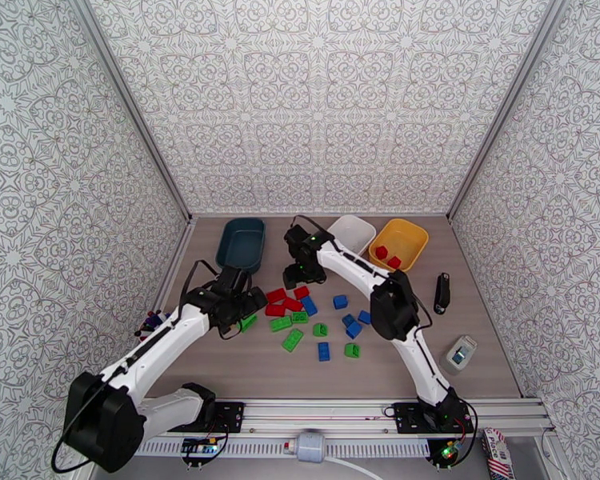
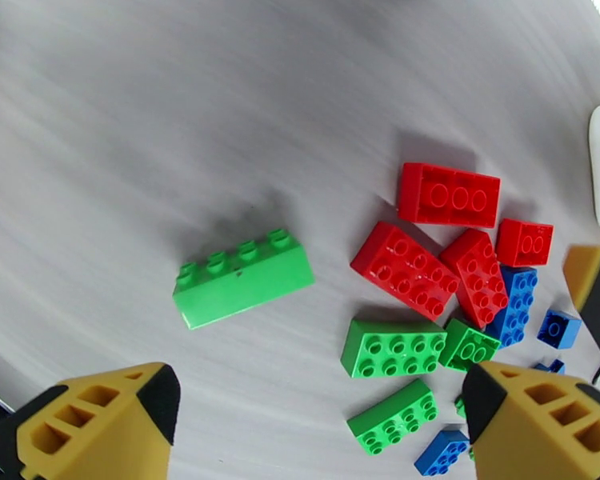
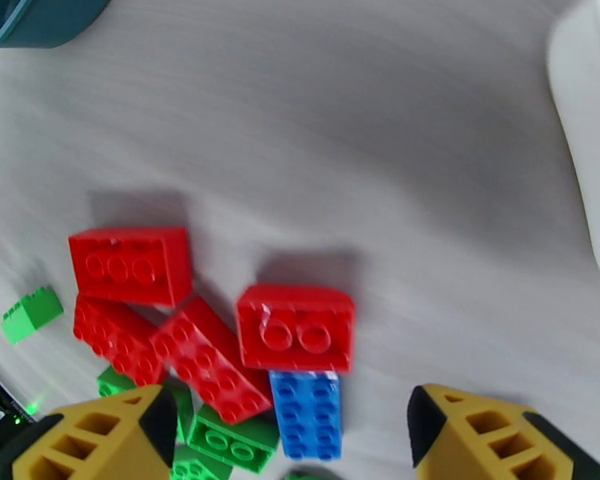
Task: Sort the legos into containers by color
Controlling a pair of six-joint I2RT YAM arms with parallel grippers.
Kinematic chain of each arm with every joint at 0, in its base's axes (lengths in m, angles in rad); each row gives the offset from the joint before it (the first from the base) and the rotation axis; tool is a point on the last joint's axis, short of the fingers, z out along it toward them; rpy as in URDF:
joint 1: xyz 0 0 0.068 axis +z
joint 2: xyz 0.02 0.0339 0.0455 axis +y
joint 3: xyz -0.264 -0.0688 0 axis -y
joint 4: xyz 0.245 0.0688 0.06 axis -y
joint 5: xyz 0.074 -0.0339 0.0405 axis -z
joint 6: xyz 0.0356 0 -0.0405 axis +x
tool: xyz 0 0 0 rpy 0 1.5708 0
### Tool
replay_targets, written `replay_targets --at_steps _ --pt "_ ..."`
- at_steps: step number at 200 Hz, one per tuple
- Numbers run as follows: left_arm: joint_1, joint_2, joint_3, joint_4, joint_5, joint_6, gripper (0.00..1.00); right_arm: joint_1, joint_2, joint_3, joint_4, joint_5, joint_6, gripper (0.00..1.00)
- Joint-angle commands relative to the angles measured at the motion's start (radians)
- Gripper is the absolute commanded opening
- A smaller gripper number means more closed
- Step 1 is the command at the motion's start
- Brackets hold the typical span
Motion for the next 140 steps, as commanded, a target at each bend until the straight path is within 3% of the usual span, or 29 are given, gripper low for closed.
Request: replay_targets --at_steps 1,71,140 --pt "0.008 -0.027 -0.025 0.0 0.012 -0.037 0.99 0.017 0.07 0.103 -0.076 0.041 -0.032 0.81" --pt "0.008 0.004 -0.013 0.001 0.028 -0.017 0.99 0.019 0.162 0.165 -0.115 0.074 -0.015 0.79" --pt "0.011 0.028 0.001 0.011 0.036 -0.006 0.99 0.019 0.196 0.156 -0.118 0.062 -0.013 0.68"
